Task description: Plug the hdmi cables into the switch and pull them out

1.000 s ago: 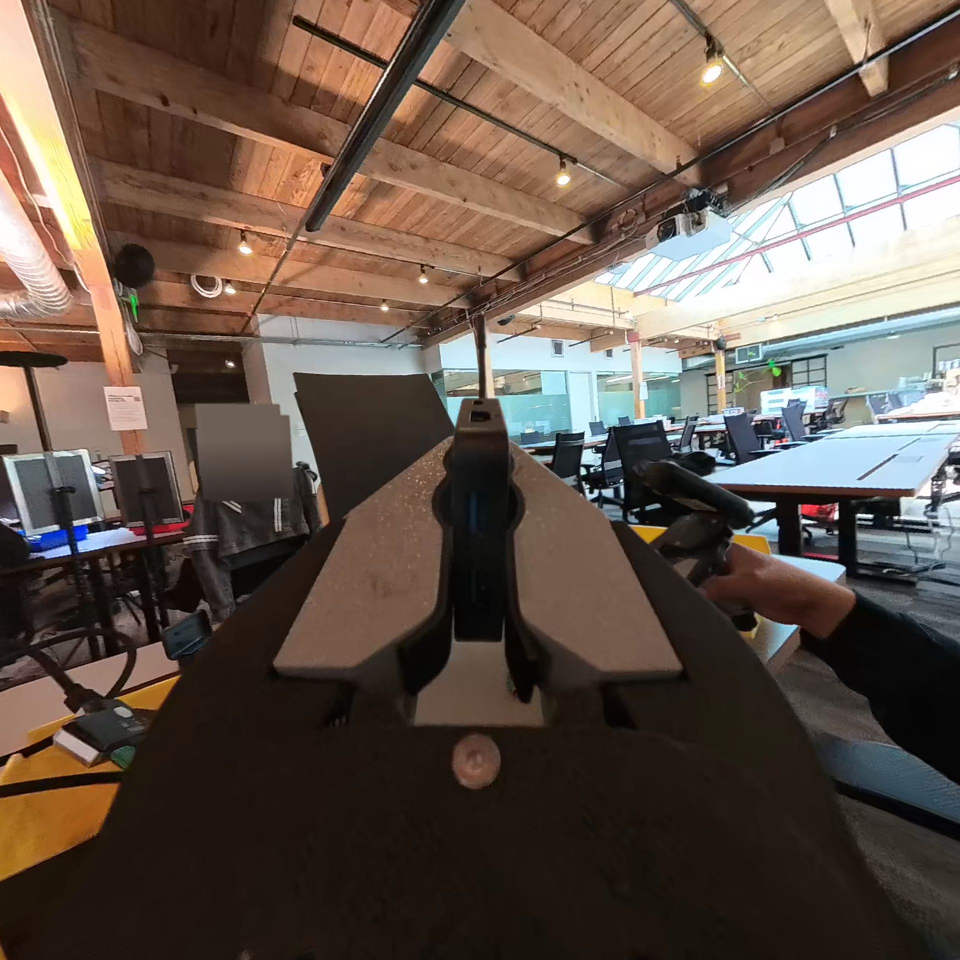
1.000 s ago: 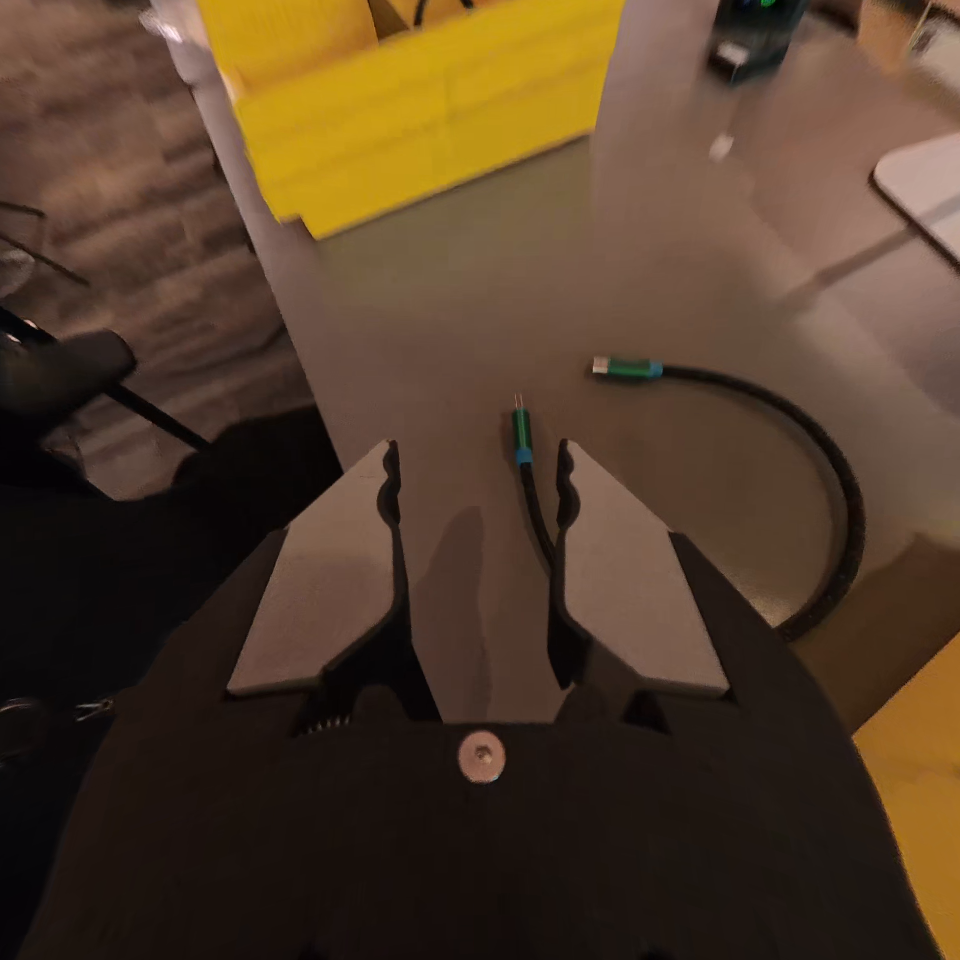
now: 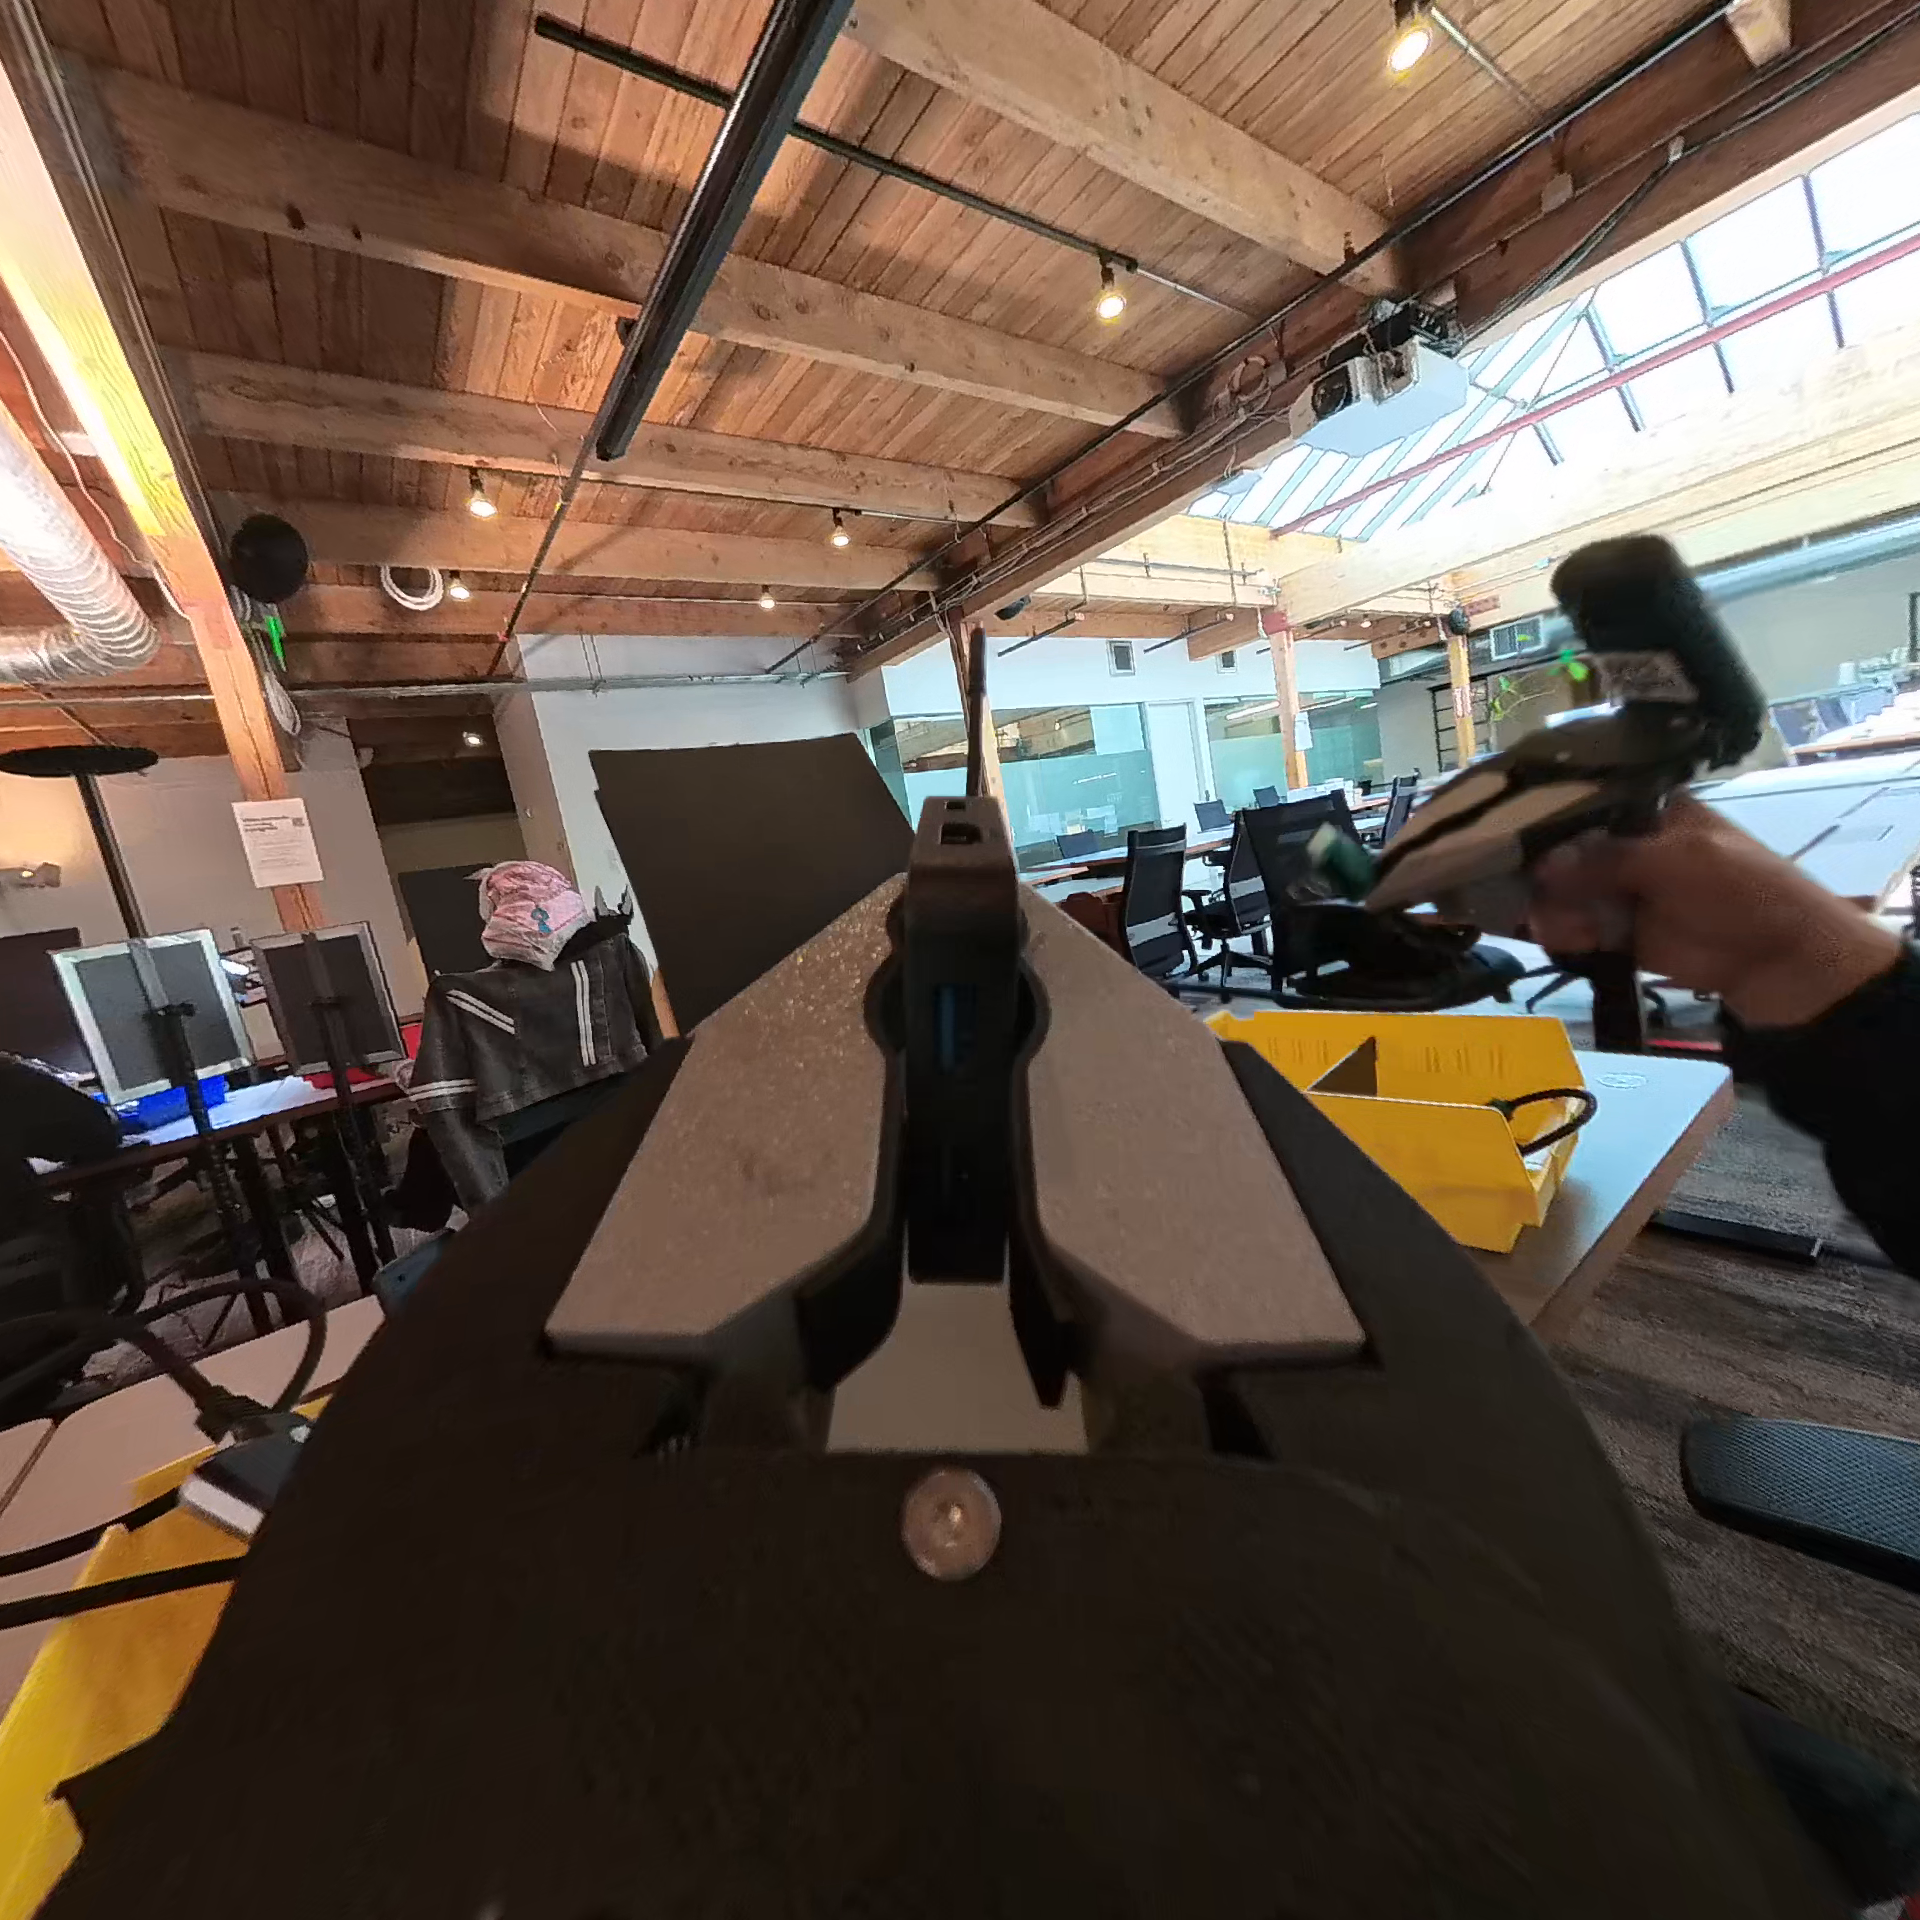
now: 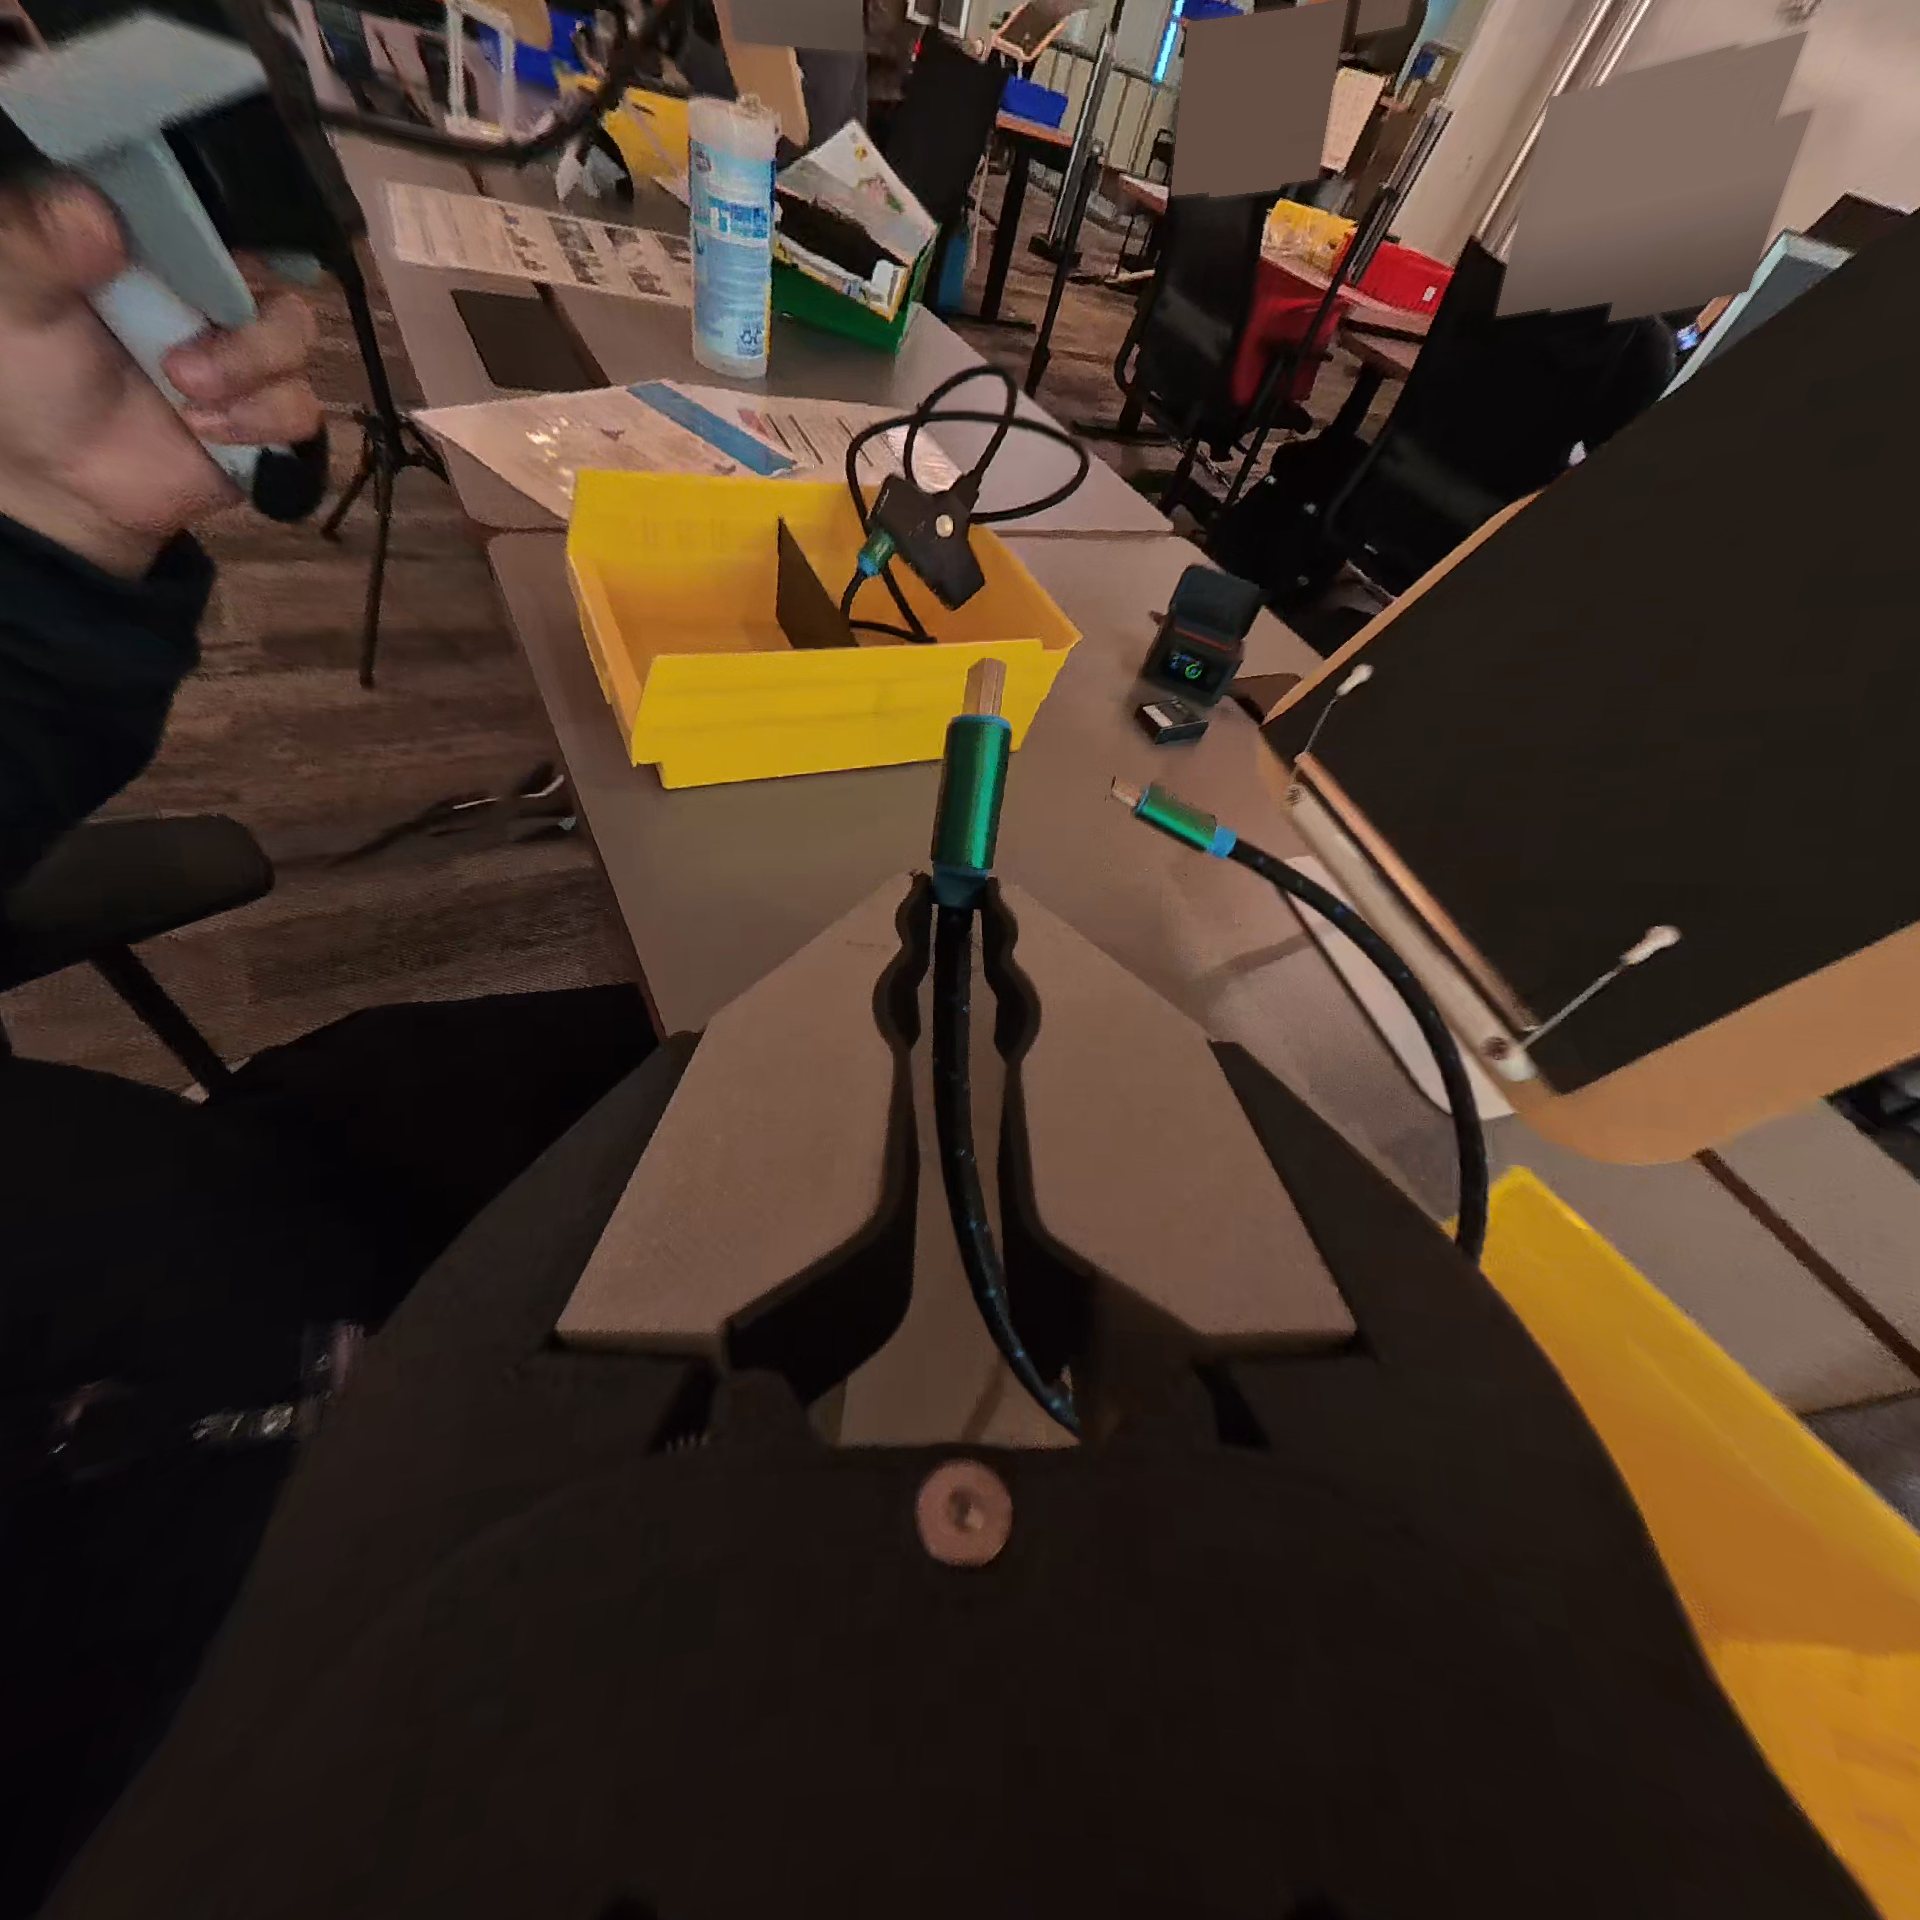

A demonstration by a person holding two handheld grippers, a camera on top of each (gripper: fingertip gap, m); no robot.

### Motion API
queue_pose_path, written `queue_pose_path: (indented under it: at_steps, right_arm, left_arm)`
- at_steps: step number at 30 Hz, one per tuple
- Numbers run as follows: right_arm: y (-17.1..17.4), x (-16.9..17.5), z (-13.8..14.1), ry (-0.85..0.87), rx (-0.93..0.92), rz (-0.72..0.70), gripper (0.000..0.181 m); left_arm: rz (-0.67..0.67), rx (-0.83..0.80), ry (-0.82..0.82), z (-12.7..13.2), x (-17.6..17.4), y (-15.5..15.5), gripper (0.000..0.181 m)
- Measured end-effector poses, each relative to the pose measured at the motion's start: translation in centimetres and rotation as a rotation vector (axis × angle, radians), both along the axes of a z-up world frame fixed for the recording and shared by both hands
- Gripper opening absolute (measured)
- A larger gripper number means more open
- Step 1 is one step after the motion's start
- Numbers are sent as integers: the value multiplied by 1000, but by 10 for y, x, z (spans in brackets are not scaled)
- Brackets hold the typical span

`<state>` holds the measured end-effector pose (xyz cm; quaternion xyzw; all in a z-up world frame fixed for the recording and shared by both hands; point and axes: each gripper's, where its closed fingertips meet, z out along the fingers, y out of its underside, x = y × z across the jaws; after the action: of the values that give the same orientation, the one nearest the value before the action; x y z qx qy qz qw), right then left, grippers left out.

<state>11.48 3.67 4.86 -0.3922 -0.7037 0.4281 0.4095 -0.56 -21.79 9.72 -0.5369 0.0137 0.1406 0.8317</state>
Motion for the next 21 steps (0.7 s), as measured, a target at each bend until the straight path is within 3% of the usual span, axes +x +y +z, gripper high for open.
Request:
queue_pose_path:
  at_steps: [5,9,14,19,21]
  right_arm:
    - [20,53,57,-24,20,-12,6]
    - [57,87,50,-85,69,-137,6]
    - [102,99,-16,-275,-16,-230,7]
    - [167,90,-135,-624,-53,-394,7]
    - [180,80,-167,-700,-89,-415,7]
  left_arm:
    - [11,34,-8,6,-5,-13,11]
    - [9,51,-28,7,-8,-15,11]
    - [10,55,-13,10,-2,-15,11]
    - [4,46,-10,9,1,-13,12]
    - [3,43,-14,8,1,-11,11]
